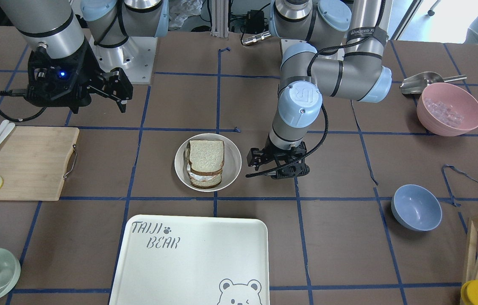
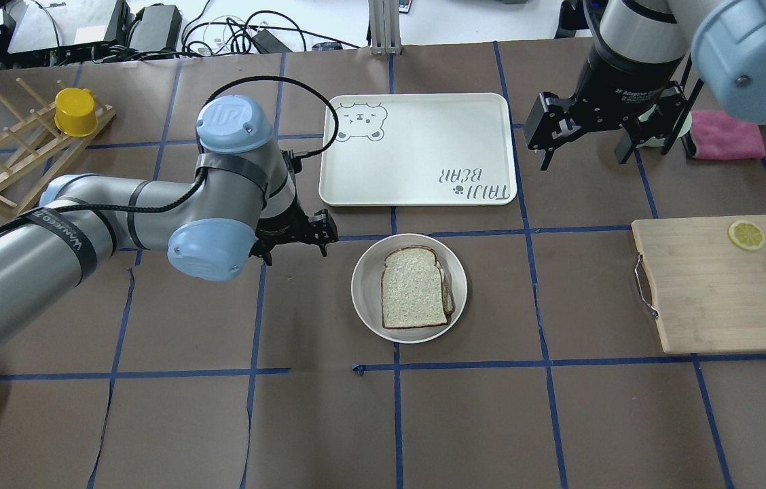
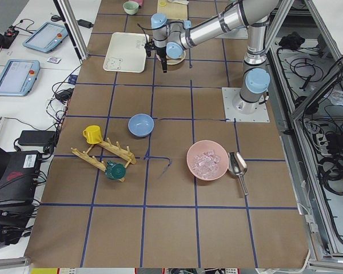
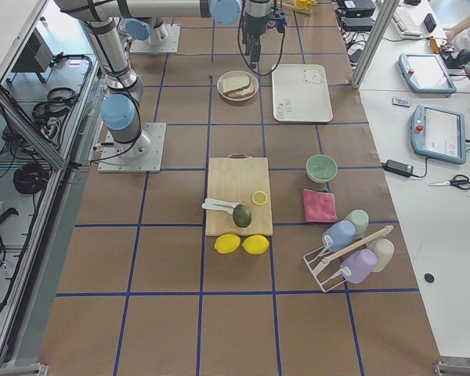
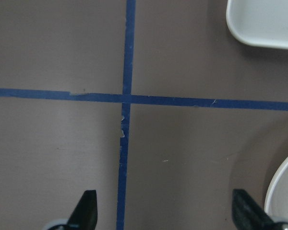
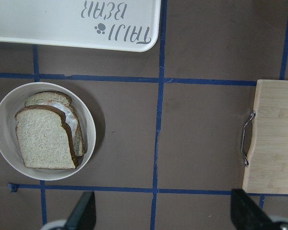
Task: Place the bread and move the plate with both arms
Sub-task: 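Reach the left gripper down to the rim of the white plate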
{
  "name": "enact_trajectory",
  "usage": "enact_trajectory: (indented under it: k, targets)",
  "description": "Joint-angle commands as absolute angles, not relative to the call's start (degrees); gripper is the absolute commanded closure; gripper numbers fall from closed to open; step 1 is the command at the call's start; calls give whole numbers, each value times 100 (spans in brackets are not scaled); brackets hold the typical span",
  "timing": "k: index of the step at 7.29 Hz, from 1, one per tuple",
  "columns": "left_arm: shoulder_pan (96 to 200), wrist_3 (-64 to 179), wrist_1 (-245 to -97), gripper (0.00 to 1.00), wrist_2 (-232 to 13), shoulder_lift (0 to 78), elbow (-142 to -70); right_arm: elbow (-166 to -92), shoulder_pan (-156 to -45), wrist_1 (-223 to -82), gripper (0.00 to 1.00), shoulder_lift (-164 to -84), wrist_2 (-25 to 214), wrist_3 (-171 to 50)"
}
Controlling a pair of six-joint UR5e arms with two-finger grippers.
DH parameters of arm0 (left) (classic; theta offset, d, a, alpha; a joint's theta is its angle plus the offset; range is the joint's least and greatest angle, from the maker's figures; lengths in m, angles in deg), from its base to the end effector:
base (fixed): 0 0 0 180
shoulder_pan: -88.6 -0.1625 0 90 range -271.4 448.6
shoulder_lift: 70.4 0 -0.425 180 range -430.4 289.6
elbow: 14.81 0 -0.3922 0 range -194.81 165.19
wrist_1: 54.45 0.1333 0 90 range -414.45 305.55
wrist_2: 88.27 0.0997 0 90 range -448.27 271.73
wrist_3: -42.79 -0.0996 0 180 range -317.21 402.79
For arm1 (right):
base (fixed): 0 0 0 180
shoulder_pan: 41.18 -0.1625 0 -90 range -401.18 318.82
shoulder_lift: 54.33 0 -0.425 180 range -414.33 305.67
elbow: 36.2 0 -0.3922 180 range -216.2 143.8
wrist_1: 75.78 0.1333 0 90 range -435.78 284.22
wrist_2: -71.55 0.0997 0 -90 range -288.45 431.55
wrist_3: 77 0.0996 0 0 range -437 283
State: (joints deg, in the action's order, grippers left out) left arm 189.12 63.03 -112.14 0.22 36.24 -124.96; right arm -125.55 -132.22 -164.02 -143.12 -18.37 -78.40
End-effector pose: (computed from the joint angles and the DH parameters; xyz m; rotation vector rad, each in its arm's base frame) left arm -0.2299 -0.4937 0.2278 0.2671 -3.1229 -0.1292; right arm 0.1424 -0.4942 0.4800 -0.0668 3.1387 0.0636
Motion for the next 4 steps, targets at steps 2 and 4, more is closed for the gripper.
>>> enact_trajectory:
  k: [2, 4]
  targets:
    - [19248, 6714, -11035, 2, -423, 3937, -12659, -12541, -13215, -16707, 0, -14362, -1819, -7841]
    - [19318, 6601, -10702, 7, -547, 4008, -12897, -12576, -13206, -16727, 0, -14354, -1845, -7884]
